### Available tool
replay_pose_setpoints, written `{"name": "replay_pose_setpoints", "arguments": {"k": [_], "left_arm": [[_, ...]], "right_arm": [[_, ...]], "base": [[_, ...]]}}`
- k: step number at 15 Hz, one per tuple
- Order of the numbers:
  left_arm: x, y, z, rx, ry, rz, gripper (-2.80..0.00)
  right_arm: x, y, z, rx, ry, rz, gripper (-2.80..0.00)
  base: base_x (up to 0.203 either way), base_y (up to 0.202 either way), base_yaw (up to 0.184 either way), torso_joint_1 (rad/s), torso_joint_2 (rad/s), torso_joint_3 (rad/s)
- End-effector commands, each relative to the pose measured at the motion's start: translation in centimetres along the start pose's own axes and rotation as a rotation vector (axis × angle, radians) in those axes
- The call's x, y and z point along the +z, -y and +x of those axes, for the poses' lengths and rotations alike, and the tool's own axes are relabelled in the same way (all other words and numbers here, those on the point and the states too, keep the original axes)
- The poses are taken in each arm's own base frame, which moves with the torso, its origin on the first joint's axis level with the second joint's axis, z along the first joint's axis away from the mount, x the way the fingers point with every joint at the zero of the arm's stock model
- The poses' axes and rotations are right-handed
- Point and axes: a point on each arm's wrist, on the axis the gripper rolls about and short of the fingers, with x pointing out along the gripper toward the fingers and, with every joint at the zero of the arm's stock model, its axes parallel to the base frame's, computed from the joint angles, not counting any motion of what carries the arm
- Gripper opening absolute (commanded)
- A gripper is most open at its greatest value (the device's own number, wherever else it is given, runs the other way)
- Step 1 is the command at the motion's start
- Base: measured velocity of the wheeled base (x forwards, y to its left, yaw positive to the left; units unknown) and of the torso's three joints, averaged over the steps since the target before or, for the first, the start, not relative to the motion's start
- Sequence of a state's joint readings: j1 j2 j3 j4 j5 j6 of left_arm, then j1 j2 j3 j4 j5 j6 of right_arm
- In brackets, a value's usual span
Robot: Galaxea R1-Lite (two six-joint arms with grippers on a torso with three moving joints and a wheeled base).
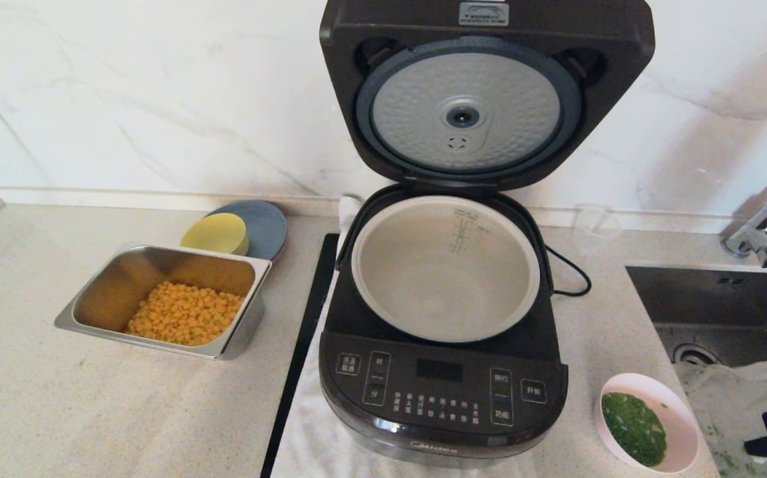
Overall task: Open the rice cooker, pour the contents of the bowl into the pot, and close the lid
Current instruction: Fill a bowl with water from the tap
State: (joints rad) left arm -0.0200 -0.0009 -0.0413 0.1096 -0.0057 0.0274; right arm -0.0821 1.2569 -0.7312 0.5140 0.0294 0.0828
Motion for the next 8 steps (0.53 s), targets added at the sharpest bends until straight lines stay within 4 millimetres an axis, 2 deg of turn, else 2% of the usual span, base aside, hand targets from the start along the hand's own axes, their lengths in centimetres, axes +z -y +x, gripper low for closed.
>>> {"name": "replay_pose_setpoints", "arguments": {"k": [1,5,8], "left_arm": [[0.0,0.0,0.0,0.000,0.000,0.000,-2.80],[0.0,0.0,0.0,0.000,0.000,0.000,-2.80],[0.0,0.0,0.0,0.000,0.000,0.000,-2.80]], "right_arm": [[-1.7,-0.3,-0.7,0.019,0.004,-0.004,0.00],[-2.6,-0.3,-1.2,0.055,-0.025,0.025,0.00],[-3.2,-0.3,-0.2,0.058,-0.079,0.021,0.00]], "base": [[0.000,0.000,0.000,0.000,0.00,0.000],[0.000,0.000,0.000,0.000,0.00,0.000],[0.000,0.000,0.000,0.000,0.00,0.000]]}}
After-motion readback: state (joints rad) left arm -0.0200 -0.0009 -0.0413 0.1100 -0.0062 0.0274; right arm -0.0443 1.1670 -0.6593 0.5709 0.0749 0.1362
